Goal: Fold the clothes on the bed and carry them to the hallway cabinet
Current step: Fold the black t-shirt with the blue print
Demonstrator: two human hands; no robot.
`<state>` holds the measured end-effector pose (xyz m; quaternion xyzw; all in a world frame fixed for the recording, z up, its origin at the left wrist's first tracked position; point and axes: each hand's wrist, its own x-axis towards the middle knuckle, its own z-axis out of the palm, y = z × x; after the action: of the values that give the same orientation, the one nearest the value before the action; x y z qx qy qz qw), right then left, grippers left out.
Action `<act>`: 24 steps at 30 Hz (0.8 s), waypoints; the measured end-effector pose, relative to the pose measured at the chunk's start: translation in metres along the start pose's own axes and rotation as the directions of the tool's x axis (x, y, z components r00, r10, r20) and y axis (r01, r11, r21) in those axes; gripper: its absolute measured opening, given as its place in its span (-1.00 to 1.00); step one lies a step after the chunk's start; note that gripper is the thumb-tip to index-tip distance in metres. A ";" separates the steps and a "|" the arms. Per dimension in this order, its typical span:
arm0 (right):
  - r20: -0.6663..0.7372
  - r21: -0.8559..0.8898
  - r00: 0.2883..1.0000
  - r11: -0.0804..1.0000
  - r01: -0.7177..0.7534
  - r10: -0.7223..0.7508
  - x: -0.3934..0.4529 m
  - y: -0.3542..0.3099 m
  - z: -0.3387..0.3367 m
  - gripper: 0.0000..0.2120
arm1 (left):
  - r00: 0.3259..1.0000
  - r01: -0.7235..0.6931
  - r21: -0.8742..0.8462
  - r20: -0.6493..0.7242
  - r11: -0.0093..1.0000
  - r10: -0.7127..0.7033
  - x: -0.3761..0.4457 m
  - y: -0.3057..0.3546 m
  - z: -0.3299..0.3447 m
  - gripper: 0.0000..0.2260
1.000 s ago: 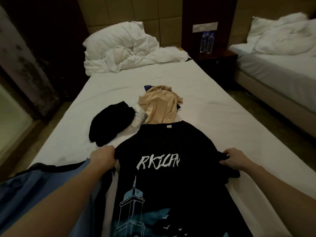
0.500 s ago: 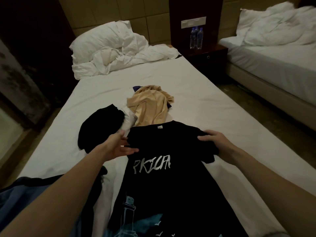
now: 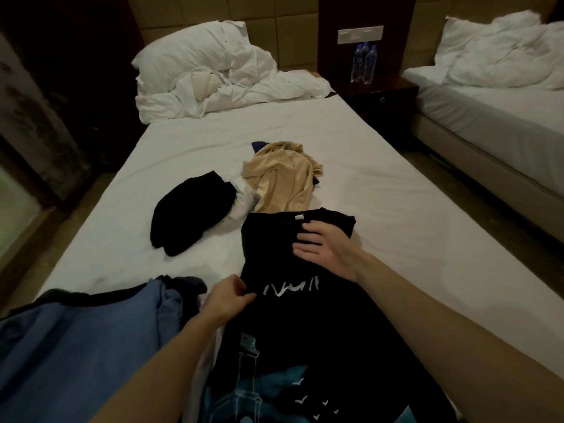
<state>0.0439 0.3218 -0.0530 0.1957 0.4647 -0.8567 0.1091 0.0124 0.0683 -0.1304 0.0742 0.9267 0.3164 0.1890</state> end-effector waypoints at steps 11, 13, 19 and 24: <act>-0.056 -0.985 0.962 0.170 -0.010 -0.268 -0.091 0.085 -0.085 -0.65 | 1.000 0.005 0.340 -0.019 0.941 0.001 -0.100 -0.021 0.034 -0.47; -0.129 -0.991 0.962 0.059 -0.118 -0.241 -0.122 0.103 -0.101 -0.56 | 0.999 0.021 0.323 -0.049 0.946 -0.006 -0.121 -0.028 0.043 -0.36; -0.416 -0.908 0.848 0.200 -0.368 -0.329 -0.189 0.147 -0.126 -0.61 | 0.959 0.195 0.164 -0.239 0.967 -0.153 -0.180 -0.039 0.066 -0.53; -0.410 -0.906 0.862 0.247 -0.345 -0.298 -0.223 0.167 -0.133 -0.62 | 0.970 0.117 0.215 -0.232 0.970 -0.066 -0.224 -0.044 0.079 -0.65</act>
<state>0.3375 0.3436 -0.1468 0.3108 0.8972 -0.2998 0.0929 0.2482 0.0201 -0.1470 0.0162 0.9744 0.2058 0.0885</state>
